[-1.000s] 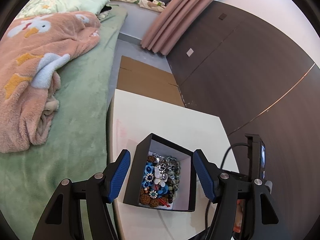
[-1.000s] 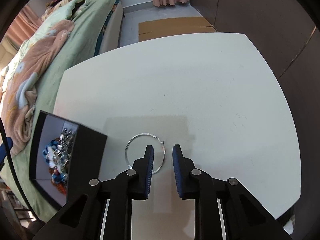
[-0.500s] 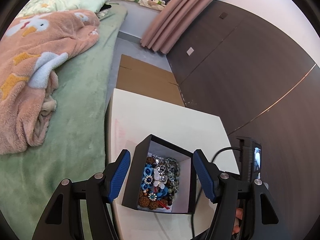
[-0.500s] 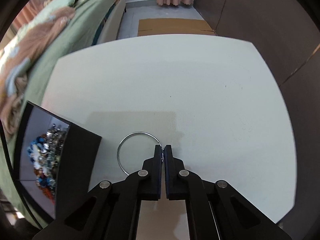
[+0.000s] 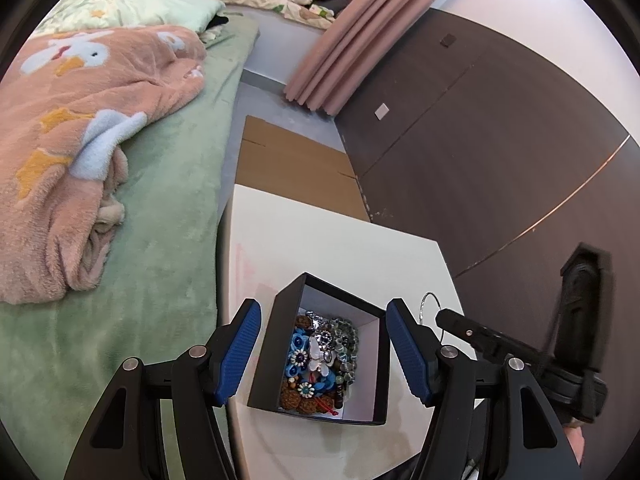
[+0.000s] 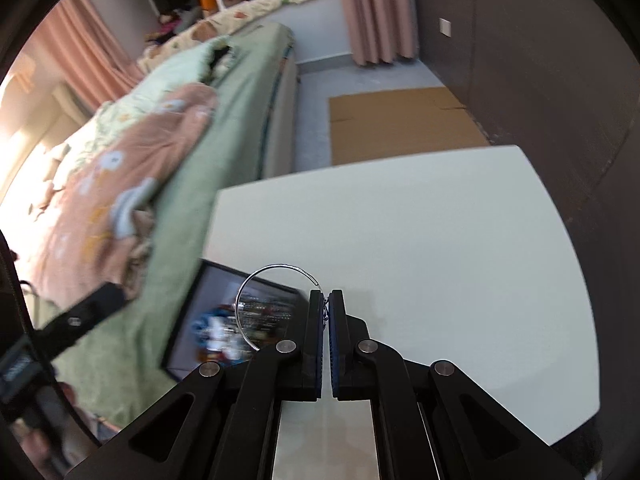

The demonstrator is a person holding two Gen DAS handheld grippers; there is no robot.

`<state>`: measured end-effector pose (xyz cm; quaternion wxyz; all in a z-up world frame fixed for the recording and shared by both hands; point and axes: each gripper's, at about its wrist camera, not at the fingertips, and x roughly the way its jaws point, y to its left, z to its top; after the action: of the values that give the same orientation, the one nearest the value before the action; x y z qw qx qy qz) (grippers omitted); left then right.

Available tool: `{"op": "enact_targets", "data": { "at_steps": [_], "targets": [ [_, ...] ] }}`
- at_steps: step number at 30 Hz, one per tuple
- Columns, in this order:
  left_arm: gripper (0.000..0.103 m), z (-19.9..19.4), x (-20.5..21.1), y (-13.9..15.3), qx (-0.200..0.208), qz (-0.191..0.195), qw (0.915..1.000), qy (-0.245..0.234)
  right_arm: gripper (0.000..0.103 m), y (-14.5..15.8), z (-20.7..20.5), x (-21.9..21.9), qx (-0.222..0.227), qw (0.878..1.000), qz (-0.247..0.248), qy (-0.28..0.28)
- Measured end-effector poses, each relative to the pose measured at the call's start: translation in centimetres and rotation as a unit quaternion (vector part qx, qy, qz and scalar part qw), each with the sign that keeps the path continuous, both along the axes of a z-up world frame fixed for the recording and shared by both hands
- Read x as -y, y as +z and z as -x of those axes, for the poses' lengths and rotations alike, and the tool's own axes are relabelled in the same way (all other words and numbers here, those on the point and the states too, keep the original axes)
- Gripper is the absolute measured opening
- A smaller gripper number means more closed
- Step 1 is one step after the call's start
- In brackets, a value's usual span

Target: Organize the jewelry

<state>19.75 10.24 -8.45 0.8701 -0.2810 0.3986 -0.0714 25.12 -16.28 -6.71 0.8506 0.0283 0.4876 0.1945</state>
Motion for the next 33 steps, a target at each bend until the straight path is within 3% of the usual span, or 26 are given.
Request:
{"op": "enact_targets", "data": {
  "at_steps": [3,5,7,9,19,27,28,31,33],
  "targets": [
    [0.066,0.1,-0.2,-0.1,-0.003,0.003,1.0000,0.002,0.003,0.5,0.2,-1.8,0.001,0.999,-0.028,0.025],
    [0.066,0.2,-0.3,0.1,0.001,0.005,1.0000,0.002,0.004,0.0,0.1,-3.5,-0.006,0.999,-0.015,0.038],
    [0.066,0.2,-0.5,0.1,0.002,0.002,1.0000,0.003,0.030,-1.0,-0.4,-4.5,-0.023,0.999,0.012,0.033],
    [0.066,0.2,-0.6,-0.1,-0.003,0.001,1.0000,0.003,0.039,-1.2,-0.3,-4.0,-0.020,1.000,0.004,0.021],
    [0.066,-0.3,0.7,-0.4,-0.010,-0.015,0.9998,-0.009,0.040,-0.4,2.0,2.4,-0.010,0.999,-0.037,-0.023],
    [0.066,1.4,3.4,1.1,0.017,-0.064,0.9976,-0.019,0.046,1.4,4.4,6.1,0.006,0.997,-0.062,-0.034],
    [0.066,1.6,3.7,1.3,0.020,-0.067,0.9973,-0.023,0.049,1.7,4.8,6.5,0.009,0.997,-0.064,-0.034],
    [0.066,2.8,4.9,2.8,0.039,-0.077,0.9959,-0.027,0.070,2.5,5.7,7.6,0.021,0.996,-0.074,-0.037],
    [0.067,3.7,5.6,3.5,0.041,-0.097,0.9942,-0.018,0.071,3.0,6.3,8.3,0.028,0.996,-0.080,-0.040]
  ]
}}
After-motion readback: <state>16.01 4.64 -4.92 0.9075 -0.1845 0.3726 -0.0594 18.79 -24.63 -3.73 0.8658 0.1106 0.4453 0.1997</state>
